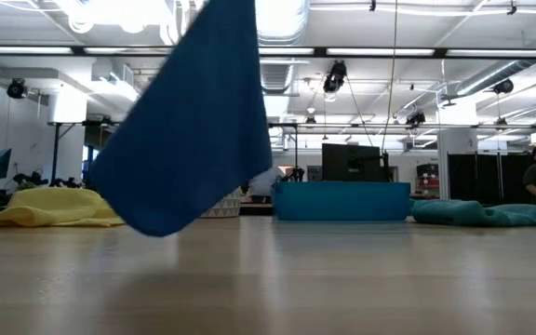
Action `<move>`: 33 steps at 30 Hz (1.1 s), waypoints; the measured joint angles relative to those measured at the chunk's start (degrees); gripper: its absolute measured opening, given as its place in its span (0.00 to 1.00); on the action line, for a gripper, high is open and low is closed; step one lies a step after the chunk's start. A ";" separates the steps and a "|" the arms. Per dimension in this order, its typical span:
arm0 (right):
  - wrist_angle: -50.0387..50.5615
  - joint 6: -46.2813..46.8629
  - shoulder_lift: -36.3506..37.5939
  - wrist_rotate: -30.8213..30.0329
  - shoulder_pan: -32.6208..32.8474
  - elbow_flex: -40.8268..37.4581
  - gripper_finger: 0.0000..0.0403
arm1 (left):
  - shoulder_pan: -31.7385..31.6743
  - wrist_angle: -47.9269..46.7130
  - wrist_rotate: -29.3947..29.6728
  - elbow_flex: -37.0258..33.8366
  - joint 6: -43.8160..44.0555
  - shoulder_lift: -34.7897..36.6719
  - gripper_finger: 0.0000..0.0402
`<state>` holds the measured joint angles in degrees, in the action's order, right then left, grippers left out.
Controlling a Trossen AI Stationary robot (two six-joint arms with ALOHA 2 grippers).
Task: Fold microfiber towels
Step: Fold the dark blue microfiber towel into the dark blue bin
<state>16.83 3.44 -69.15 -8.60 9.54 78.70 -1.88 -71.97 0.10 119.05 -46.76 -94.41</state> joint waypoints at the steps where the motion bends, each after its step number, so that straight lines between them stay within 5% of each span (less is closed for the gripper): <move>1: -0.21 0.57 -0.68 1.62 -0.84 0.00 0.56 | 0.90 -0.15 2.96 -0.20 -2.77 0.00 0.00; 6: -0.26 0.62 -4.80 4.53 -3.56 0.00 0.56 | 6.63 -0.27 19.93 -0.32 -17.32 0.02 0.00; 10: -0.94 -1.16 -6.68 4.53 -5.24 -0.02 0.56 | 11.44 2.08 42.29 -1.76 -29.25 -0.39 0.00; 13: -1.56 -1.55 -7.56 4.53 -6.59 -0.02 0.56 | 11.43 5.53 45.83 -4.25 -24.82 -0.15 0.00; 16: -0.92 -1.52 -7.90 4.55 -7.68 -0.07 0.56 | 11.35 5.75 56.44 -7.17 -27.75 -0.24 0.00; 20: -0.22 -0.72 -7.02 4.62 -7.91 -0.12 0.56 | 12.09 10.48 54.98 -9.95 -22.96 0.56 0.00; 23: -0.04 -0.67 -6.85 6.53 -8.08 -0.18 0.56 | 12.19 13.47 62.74 -11.82 -31.00 0.47 0.00; 33: -3.12 -0.53 -9.67 7.62 -8.86 -0.50 0.56 | 13.09 25.02 60.35 -12.48 -30.19 1.68 0.00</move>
<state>13.71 2.91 -78.83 -0.98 0.68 78.19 11.21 -46.95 60.45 106.56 -76.95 -92.73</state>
